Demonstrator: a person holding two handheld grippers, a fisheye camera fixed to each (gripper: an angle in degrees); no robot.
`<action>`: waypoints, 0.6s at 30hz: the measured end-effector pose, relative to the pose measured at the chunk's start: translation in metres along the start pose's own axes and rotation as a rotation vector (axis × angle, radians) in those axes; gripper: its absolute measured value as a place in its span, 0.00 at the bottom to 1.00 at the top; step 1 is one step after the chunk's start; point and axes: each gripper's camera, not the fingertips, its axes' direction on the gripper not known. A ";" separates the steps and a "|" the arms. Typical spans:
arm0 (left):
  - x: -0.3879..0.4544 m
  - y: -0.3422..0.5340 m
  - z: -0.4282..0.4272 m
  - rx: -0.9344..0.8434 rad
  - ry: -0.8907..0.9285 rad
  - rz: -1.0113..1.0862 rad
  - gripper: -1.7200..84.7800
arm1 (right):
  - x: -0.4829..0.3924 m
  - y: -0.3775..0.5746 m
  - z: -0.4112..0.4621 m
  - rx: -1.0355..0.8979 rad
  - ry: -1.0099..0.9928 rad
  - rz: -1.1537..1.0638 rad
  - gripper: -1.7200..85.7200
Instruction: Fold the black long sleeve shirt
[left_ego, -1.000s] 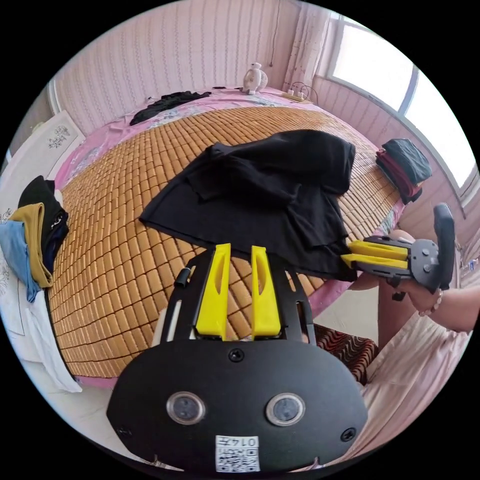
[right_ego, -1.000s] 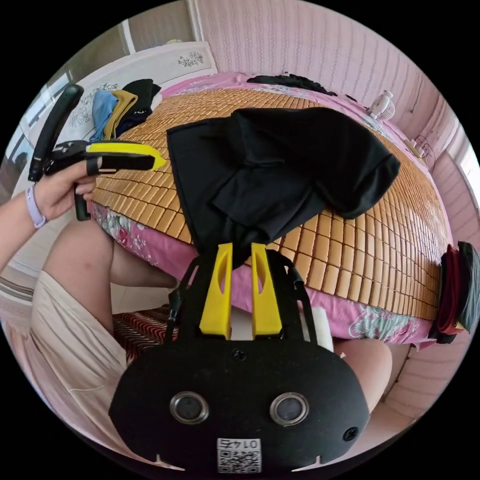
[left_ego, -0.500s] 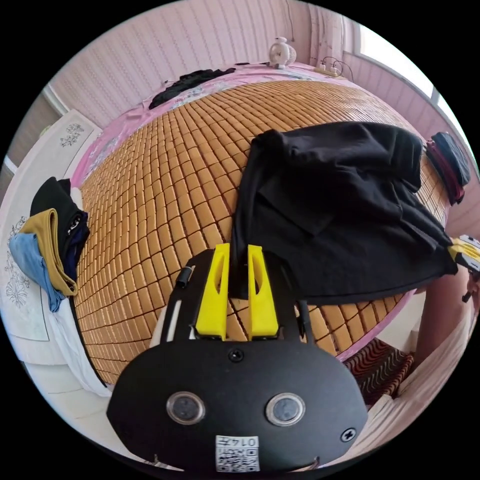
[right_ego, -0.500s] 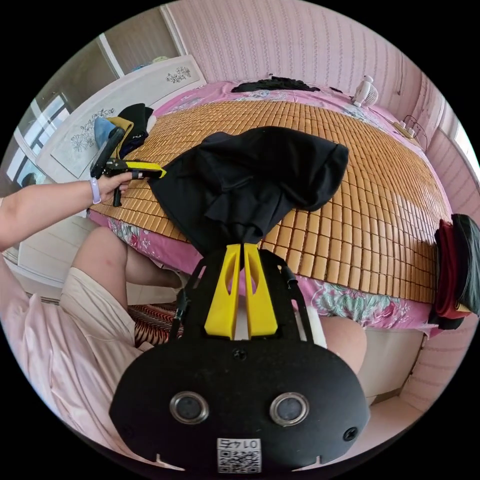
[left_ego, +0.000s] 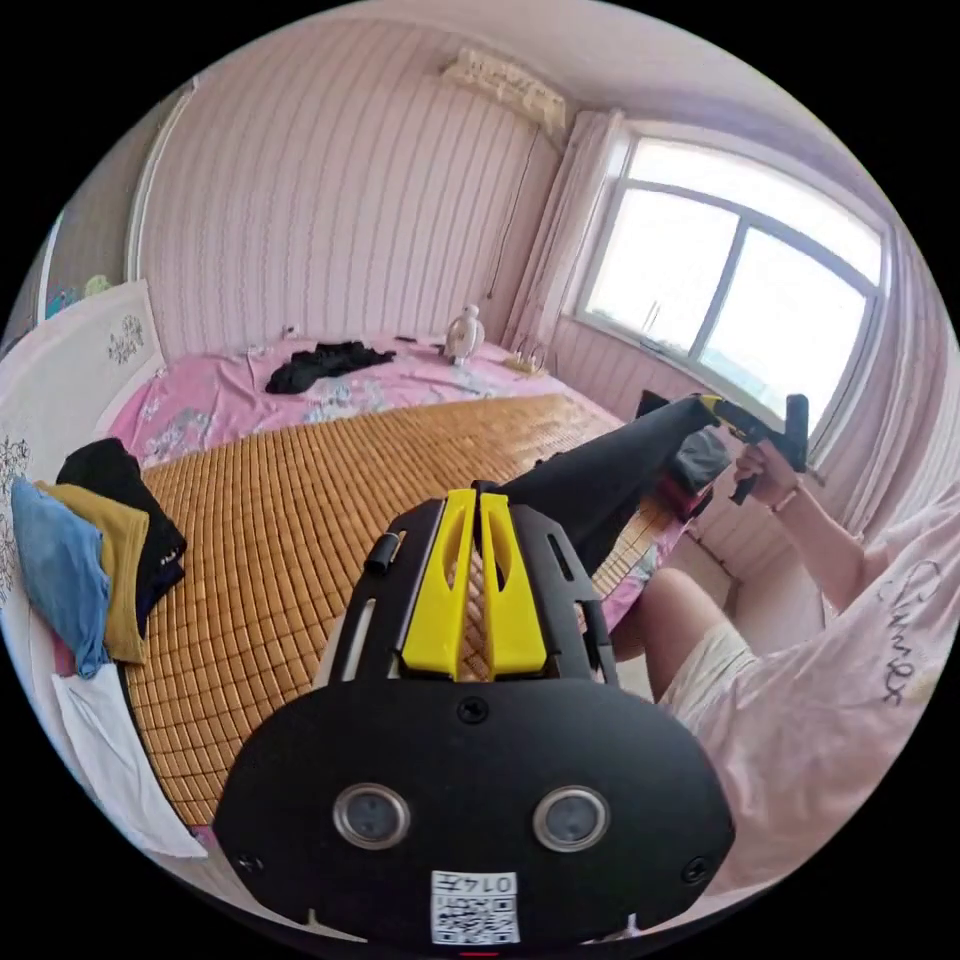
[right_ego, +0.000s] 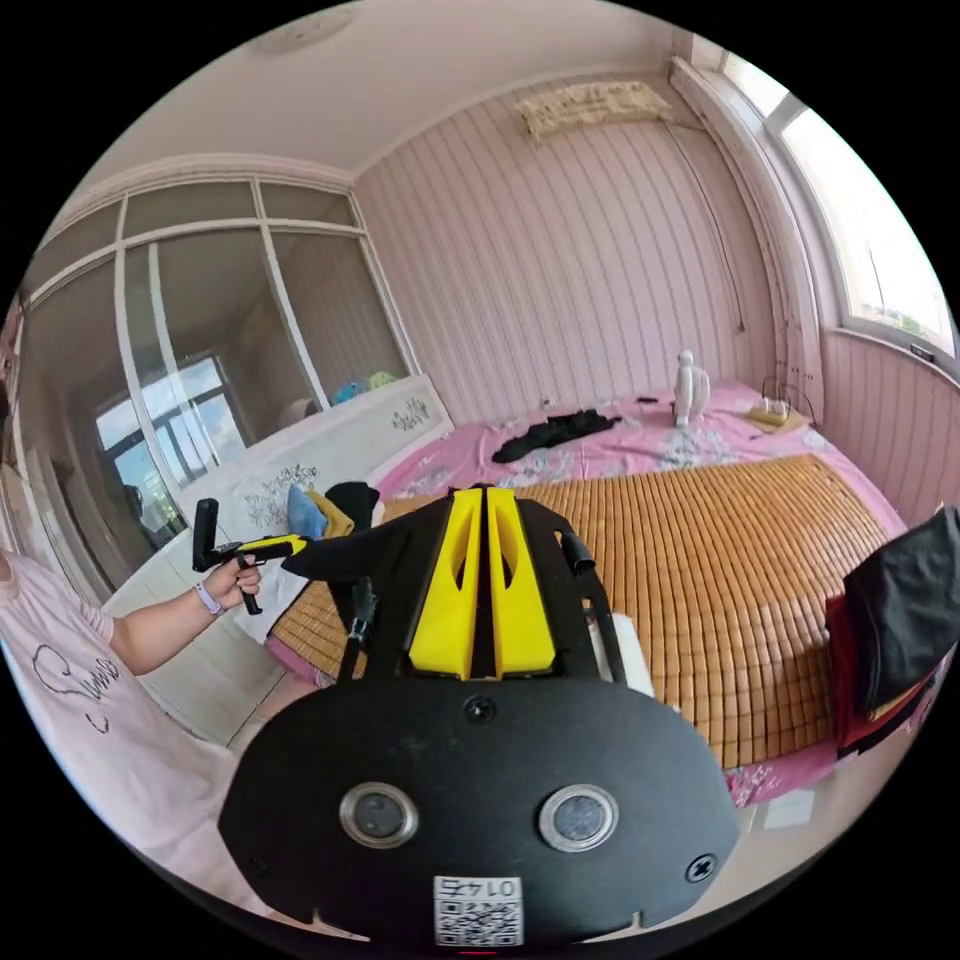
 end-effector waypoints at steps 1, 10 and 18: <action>0.007 -0.016 -0.042 0.103 0.034 0.019 0.01 | -0.009 -0.019 -0.025 0.079 -0.025 -0.019 0.02; 0.071 -0.087 -0.288 0.639 0.085 0.152 0.01 | -0.106 -0.130 -0.186 0.409 -0.085 -0.320 0.02; 0.183 -0.081 -0.459 0.940 -0.166 0.526 0.01 | -0.186 -0.172 -0.326 0.701 -0.194 -0.540 0.02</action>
